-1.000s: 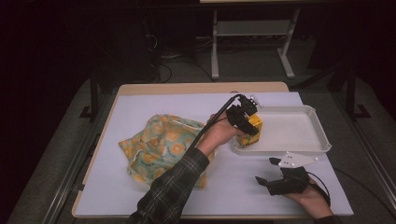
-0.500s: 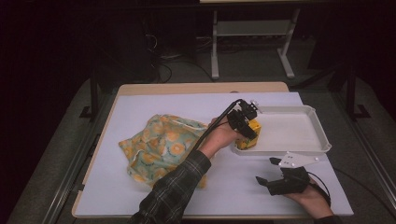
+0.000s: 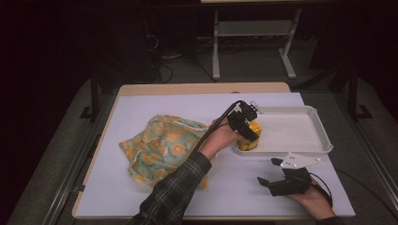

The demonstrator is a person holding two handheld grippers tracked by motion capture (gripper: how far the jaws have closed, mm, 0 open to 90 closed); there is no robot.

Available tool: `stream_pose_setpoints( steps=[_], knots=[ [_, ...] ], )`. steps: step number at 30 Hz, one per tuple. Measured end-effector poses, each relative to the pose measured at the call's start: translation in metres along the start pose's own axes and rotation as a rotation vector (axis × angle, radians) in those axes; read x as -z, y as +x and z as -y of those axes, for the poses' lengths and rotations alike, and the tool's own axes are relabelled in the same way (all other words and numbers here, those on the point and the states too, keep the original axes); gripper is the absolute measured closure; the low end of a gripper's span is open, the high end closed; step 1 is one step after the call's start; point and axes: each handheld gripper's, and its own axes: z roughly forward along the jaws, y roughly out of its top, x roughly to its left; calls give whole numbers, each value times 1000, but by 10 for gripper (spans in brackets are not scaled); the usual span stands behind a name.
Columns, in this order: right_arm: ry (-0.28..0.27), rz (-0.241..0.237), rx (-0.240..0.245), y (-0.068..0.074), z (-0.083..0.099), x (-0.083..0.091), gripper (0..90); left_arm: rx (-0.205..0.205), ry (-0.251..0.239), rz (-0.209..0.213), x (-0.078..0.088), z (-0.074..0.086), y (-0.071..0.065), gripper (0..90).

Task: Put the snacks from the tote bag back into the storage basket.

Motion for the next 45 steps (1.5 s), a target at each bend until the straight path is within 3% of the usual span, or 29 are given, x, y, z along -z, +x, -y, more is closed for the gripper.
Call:
stream_pose_setpoints(
  steps=[5,11,22,36,45],
  knots=[
    [-1,4,6,0,0,0,130,-6,-10,-2,7,2,2,387],
    [-7,4,9,0,0,1,130,-81,-27,-8,22,6,3,313],
    [0,5,6,0,0,0,130,-108,-38,-5,44,22,5,232],
    [7,4,-2,2,0,-1,130,-109,-92,-15,79,52,5,244],
    [9,1,-5,2,0,-1,130,-78,-131,-25,99,79,9,249]
  ],
)
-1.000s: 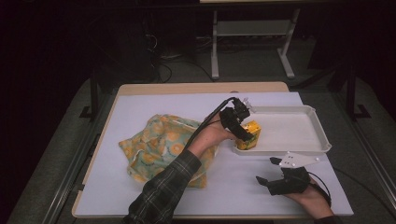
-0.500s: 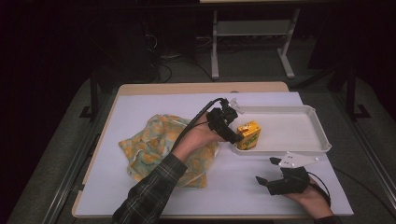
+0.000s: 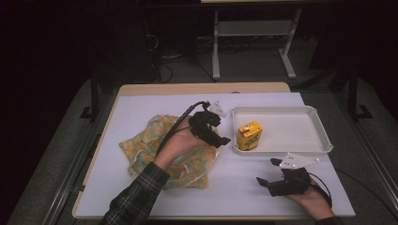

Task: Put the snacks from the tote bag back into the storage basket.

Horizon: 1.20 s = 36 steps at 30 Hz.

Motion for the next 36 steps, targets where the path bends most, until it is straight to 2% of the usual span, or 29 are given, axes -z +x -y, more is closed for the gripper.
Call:
stream_pose_setpoints(
  steps=[4,6,8,11,16,19,29,31,36],
  knots=[
    [-2,2,4,-1,0,-1,130,23,-20,-6,9,11,1,249],
    [-3,3,4,-1,0,-1,130,16,-13,-9,14,15,3,249],
    [-3,4,4,-1,0,-1,130,30,-37,-14,20,21,3,249],
    [-2,5,4,-1,0,-1,130,35,-38,-10,28,29,5,248],
    [-2,7,5,-1,0,-1,130,41,-49,-37,42,45,7,246],
    [6,11,-2,0,0,-1,130,57,-51,-49,51,57,10,233],
    [26,5,39,0,-5,0,116,95,-81,-89,76,100,14,205],
    [29,5,20,1,-6,1,125,104,-82,-99,81,110,14,193],
    [37,11,12,-1,-9,1,129,127,-96,-127,96,132,15,191]
  ],
)
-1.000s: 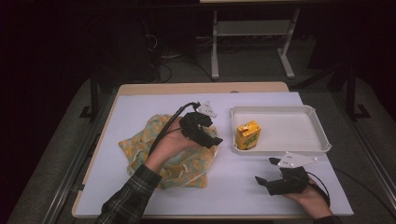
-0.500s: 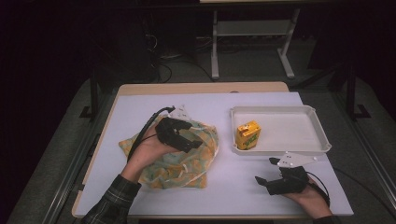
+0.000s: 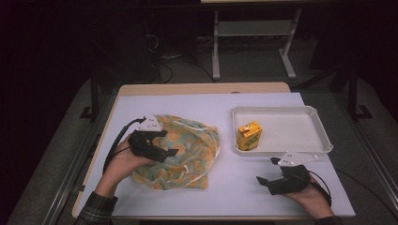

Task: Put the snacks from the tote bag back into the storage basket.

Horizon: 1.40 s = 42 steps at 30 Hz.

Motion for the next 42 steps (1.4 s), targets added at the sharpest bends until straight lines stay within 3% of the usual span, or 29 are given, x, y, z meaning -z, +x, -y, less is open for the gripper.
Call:
stream_pose_setpoints(
  steps=[6,16,20,27,30,34,42],
  knots=[
    [2,3,-5,-1,-3,-1,137,18,-7,-36,16,24,4,194],
    [-5,-2,-45,-12,-9,0,225,62,-41,-82,40,57,8,194],
    [-18,-9,-63,-17,-12,2,273,100,-53,-95,49,68,9,186],
    [-35,-14,-74,-27,-22,5,426,156,-51,-121,58,90,11,127],
    [-44,1,-70,-31,-26,4,550,148,-20,-141,62,97,12,124],
    [-58,18,-66,-37,-30,3,685,165,-14,-180,65,105,13,123],
    [-66,16,-85,-57,-40,-2,897,205,-2,-199,66,123,15,132]
  ],
)
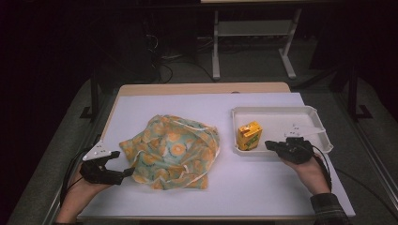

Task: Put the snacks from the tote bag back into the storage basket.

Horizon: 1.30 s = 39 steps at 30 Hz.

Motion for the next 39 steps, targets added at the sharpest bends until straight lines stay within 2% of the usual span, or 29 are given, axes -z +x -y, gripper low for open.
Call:
stream_pose_setpoints(
  steps=[4,7,13,15,18,22,28,39],
  knots=[
    [-8,11,-5,-9,-4,-4,899,1,-12,-17,-1,6,2,136],
    [-11,24,-12,-15,-6,-7,899,10,-26,-12,-2,10,5,137],
    [-16,56,-18,-29,-11,-13,899,-7,-16,-11,-7,15,7,137],
    [-16,58,-19,-32,-12,-16,899,10,-25,-4,-9,16,7,137],
    [-8,50,-22,-37,-11,-22,899,2,-11,-3,-10,17,9,137],
    [3,23,-17,-36,-12,-30,899,5,-14,1,-11,18,9,137],
    [9,-5,22,-30,-13,-35,899,5,-12,2,-11,18,9,137],
    [17,-41,40,-25,-13,-35,899,18,-11,5,-12,19,9,137]
  ],
)
